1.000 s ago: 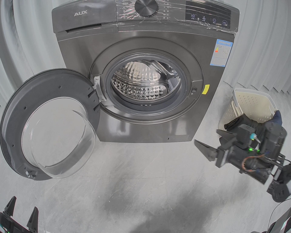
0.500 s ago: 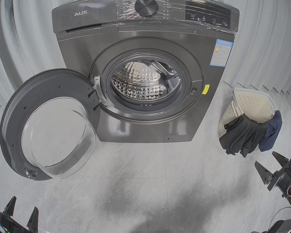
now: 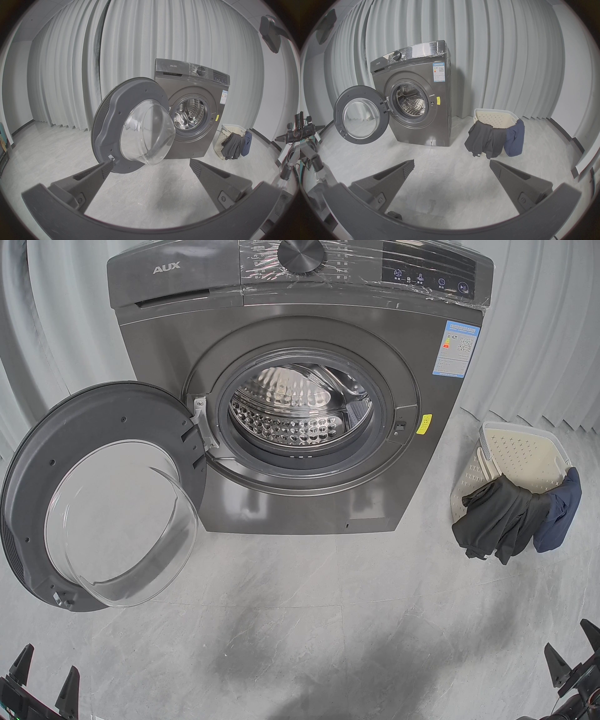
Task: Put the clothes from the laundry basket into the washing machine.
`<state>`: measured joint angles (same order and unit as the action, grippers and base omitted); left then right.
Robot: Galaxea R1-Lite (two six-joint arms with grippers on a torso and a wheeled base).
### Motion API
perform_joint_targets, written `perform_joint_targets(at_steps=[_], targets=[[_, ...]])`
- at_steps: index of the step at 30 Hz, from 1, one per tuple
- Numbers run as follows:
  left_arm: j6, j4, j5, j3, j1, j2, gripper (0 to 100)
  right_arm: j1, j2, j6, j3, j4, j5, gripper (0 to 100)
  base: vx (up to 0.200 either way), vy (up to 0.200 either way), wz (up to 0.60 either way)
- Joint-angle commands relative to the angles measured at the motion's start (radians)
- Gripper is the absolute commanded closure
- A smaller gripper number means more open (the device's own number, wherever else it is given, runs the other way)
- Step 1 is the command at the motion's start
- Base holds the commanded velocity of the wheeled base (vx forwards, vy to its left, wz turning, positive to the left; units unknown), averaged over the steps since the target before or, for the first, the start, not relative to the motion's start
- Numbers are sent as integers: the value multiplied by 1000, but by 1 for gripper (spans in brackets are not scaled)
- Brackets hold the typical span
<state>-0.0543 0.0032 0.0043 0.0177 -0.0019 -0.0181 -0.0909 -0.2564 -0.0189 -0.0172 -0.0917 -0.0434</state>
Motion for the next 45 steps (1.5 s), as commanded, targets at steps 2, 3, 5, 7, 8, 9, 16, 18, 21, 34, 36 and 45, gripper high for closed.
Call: perform_joint_targets(at_steps=[2, 3, 5, 7, 8, 9, 16, 18, 21, 34, 36, 45], targets=[[1, 0, 2, -15, -1, 6, 0, 80, 221, -4, 13, 53, 0, 0, 0, 0, 0], [1, 0, 0, -15, -1, 6, 0, 94, 246, -4, 13, 55, 5, 0, 0, 0, 0], [-1, 0, 0, -15, -1, 6, 0, 91, 256, 4, 14, 56, 16, 0, 0, 0, 0], [-1, 0, 0, -15, -1, 6, 0, 91, 256, 4, 14, 56, 16, 0, 0, 0, 0], [1, 0, 0, -15, -1, 4, 0, 91, 256, 28, 17, 93, 50, 0, 0, 0, 0], [-1, 0, 2, -15, -1, 6, 0, 89, 256, 31, 16, 107, 50, 0, 0, 0, 0], [-1, 0, 0, -15, 0, 7, 0, 88, 256, 28, 16, 99, 62, 0, 0, 0, 0], [1, 0, 0, -15, 0, 7, 0, 89, 256, 19, 17, 99, 63, 0, 0, -100, 0], [1, 0, 2, -15, 0, 9, 0, 89, 256, 24, 17, 99, 62, 0, 0, -200, 0], [-1, 0, 2, -15, 0, 7, 0, 89, 256, 22, 17, 99, 63, 0, 0, -200, 0], [-1, 0, 2, -15, 0, 7, 0, 89, 256, 22, 17, 99, 63, 0, 0, -200, 0], [-1, 0, 0, -15, 0, 7, 0, 89, 256, 22, 17, 99, 63, 0, 0, -200, 0]])
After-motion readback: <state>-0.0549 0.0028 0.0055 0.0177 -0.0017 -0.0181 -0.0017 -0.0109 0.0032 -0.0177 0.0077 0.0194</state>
